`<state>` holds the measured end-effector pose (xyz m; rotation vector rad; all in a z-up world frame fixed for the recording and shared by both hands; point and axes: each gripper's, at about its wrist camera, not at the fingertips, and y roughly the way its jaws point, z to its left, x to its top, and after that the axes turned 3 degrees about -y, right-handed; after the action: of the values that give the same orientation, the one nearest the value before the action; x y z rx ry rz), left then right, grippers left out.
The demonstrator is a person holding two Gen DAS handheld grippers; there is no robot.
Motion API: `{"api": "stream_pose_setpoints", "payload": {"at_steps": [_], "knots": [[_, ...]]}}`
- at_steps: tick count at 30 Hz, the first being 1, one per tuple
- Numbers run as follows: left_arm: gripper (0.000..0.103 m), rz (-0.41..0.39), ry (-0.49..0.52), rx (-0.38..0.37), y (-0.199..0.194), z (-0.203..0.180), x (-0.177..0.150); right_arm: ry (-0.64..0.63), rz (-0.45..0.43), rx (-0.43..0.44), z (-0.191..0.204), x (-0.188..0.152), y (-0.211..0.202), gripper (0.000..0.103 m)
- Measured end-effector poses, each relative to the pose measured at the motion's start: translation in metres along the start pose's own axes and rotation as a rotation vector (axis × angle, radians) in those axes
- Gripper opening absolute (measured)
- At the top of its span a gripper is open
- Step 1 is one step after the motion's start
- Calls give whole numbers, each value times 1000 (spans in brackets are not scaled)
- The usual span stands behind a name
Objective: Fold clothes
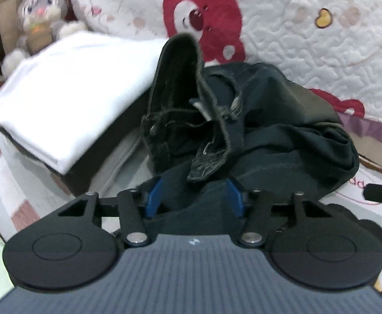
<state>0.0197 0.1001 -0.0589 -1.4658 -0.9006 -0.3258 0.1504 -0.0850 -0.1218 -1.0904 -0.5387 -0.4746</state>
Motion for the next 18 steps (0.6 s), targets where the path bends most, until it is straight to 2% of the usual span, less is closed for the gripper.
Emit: {"api": "stream_pose_setpoints", "payload": {"at_steps": [5, 7, 10, 13, 15, 18], "knots": [[51, 21, -103, -54, 2, 27, 5, 167, 49, 50, -15, -1, 28, 69], [51, 30, -145, -76, 2, 38, 6, 195, 78, 26, -16, 0, 38, 70], [51, 24, -134, -50, 11, 42, 6, 209, 110, -16, -17, 5, 54, 70], [51, 49, -136, -78, 26, 45, 4, 238, 129, 58, -20, 10, 70, 70], [51, 66, -136, -113, 34, 45, 2, 307, 163, 119, -23, 7, 83, 70], [52, 67, -113, -152, 39, 37, 2, 410, 192, 163, -24, -5, 97, 70]]}}
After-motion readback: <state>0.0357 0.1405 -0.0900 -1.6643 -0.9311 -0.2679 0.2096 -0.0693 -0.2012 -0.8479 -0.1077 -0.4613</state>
